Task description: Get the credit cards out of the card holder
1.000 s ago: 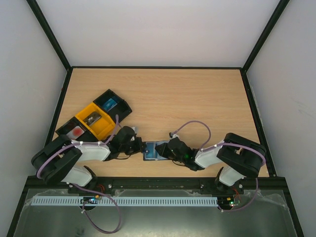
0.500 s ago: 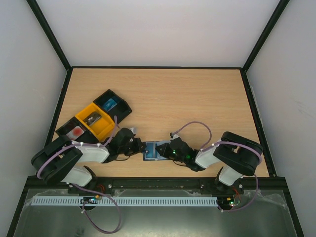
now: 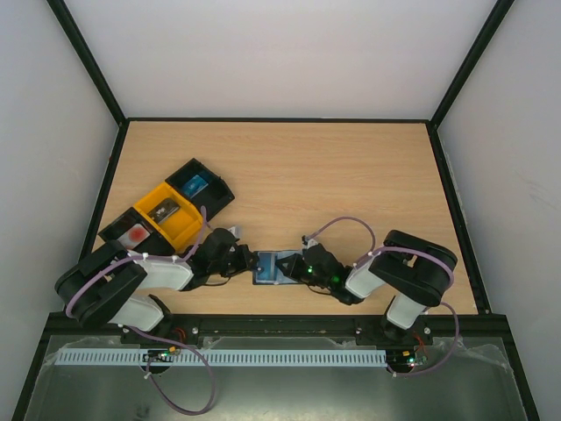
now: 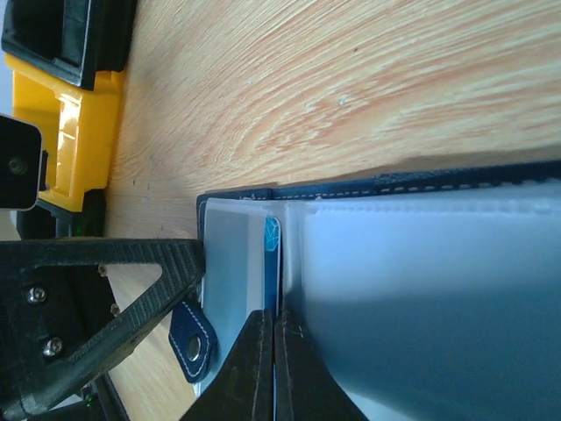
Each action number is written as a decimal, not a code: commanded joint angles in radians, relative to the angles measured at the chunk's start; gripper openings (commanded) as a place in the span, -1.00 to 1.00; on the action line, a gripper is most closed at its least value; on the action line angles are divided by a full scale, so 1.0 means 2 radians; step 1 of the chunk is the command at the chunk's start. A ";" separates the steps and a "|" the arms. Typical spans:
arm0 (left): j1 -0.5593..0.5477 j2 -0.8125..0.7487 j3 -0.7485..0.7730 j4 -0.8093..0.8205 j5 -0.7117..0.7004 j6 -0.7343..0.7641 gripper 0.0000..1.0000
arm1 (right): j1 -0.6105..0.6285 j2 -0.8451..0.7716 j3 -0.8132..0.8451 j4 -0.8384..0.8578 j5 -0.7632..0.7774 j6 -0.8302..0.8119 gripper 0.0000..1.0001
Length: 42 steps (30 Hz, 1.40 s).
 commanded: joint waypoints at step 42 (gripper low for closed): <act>-0.002 0.023 -0.028 -0.030 -0.002 -0.004 -0.95 | -0.005 -0.034 0.053 -0.146 0.062 -0.024 -0.64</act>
